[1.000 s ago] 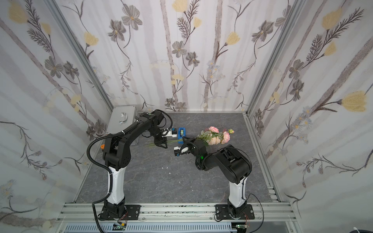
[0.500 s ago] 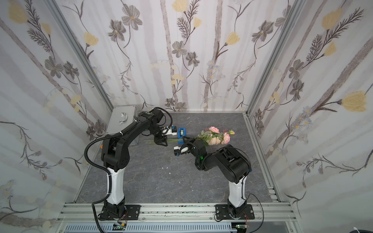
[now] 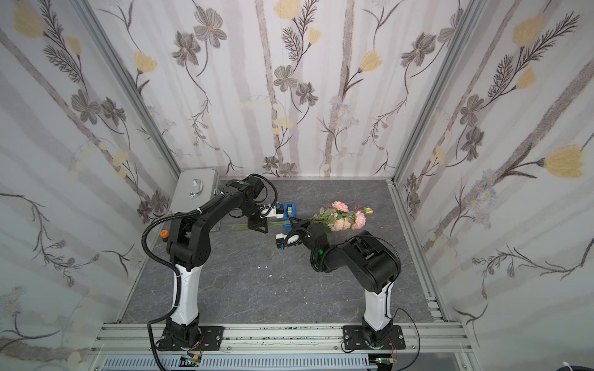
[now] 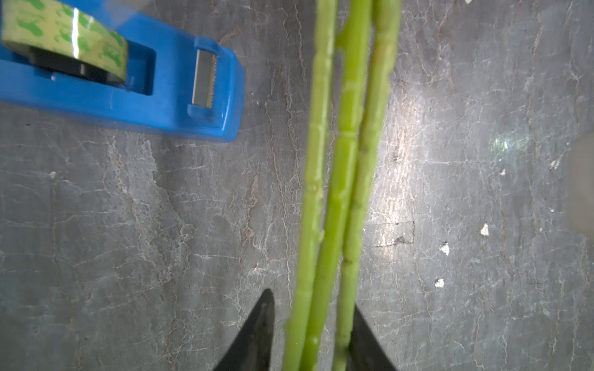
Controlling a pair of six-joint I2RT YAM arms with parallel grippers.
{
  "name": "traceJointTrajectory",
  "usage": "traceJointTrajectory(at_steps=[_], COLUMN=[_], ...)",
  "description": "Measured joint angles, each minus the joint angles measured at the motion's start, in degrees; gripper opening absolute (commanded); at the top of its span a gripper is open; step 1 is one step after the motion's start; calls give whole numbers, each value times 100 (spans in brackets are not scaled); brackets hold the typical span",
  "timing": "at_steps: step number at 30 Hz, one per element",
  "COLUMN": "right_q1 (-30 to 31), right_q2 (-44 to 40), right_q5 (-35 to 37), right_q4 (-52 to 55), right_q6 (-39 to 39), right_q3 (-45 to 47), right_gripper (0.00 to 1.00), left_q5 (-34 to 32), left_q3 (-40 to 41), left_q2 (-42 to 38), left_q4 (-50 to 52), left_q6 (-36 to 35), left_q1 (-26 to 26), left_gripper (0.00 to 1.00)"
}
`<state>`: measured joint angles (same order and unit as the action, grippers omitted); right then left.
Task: Wrap bouquets with tape
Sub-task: Wrap the tape around the bouquet.
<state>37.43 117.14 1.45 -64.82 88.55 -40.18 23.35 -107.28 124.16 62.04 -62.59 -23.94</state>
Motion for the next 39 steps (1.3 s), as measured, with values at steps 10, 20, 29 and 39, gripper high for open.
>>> traceJointTrajectory(at_steps=[10,20,29,39], right_q1=[-9,-385,-748,-800], right_q2=[-621,-1926,-1853,-1029], right_q5=[-444,-997,-1829,-2022], right_q4=[435,2570,4907,6483], right_q6=[-647,-2103,-2514,-2439], right_q3=[424,-11,-1097,-2168], right_gripper=[66,63,59,58], left_q5=[-83,-505,-1207,-1847], left_q3=[807,1808,2857,3657], left_q2=[-476,-938,-1276,-1641], left_q4=[-605,-1792,-3368,-4896], left_q6=[-81,-264,-555,-953], left_q1=[-9,-229,-398,-472], left_gripper=[0,0,0,0])
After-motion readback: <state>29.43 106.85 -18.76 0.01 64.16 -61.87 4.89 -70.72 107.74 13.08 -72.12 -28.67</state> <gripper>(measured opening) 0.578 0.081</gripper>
